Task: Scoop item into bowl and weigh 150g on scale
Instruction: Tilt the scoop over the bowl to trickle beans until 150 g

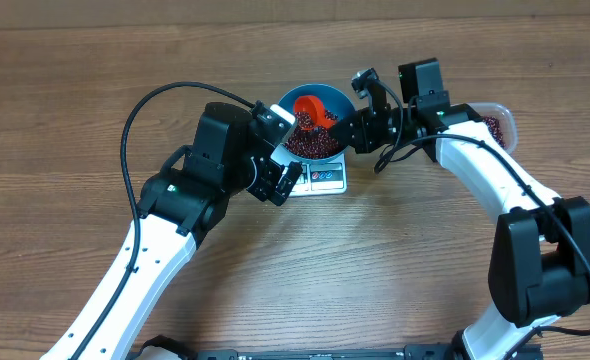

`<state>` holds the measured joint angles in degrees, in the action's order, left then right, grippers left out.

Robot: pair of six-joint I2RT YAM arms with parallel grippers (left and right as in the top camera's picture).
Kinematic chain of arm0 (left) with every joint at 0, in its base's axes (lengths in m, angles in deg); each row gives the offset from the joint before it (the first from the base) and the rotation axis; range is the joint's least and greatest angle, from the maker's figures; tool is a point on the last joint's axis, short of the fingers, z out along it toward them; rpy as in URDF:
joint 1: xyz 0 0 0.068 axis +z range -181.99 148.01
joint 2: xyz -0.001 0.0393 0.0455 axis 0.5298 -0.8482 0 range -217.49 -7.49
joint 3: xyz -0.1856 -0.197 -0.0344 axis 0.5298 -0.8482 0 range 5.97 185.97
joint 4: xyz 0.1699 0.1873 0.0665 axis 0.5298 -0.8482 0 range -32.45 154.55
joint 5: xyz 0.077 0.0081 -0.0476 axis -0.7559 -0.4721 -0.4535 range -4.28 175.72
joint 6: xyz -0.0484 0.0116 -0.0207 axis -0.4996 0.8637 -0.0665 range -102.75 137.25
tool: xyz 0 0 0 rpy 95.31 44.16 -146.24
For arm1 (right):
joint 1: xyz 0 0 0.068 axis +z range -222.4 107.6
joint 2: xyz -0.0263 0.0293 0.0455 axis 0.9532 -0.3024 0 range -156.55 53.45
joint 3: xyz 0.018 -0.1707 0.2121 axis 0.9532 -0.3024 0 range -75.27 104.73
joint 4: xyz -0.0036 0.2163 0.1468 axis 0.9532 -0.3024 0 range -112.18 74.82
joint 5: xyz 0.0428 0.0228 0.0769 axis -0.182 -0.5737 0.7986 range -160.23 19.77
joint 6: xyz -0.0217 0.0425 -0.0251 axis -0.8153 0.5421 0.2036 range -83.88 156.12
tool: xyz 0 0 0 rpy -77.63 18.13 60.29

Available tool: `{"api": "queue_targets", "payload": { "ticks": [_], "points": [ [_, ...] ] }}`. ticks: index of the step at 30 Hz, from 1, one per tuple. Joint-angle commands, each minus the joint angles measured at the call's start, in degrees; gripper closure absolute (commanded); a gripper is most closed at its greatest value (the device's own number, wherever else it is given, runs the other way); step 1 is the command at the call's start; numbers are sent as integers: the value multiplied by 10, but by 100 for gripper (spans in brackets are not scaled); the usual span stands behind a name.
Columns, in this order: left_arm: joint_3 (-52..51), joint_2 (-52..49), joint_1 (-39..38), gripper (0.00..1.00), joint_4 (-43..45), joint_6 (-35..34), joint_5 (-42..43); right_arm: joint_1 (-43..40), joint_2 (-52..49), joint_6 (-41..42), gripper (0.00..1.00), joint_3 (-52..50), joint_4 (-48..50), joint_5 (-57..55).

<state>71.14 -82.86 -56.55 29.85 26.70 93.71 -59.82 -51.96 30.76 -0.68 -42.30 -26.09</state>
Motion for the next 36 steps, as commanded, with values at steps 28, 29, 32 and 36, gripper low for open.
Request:
{"api": "queue_targets", "payload": {
  "ticks": [28,29,32,36],
  "points": [
    [0,11,2,0,0,11,8,-6,-5,9,96,20,10,20],
    [0,11,2,0,0,11,8,-6,-5,9,96,20,10,20],
    [0,11,2,0,0,11,8,-6,-5,9,96,20,10,20],
    [0,11,2,0,0,11,8,-6,-5,9,96,20,13,20]
  ]
}}
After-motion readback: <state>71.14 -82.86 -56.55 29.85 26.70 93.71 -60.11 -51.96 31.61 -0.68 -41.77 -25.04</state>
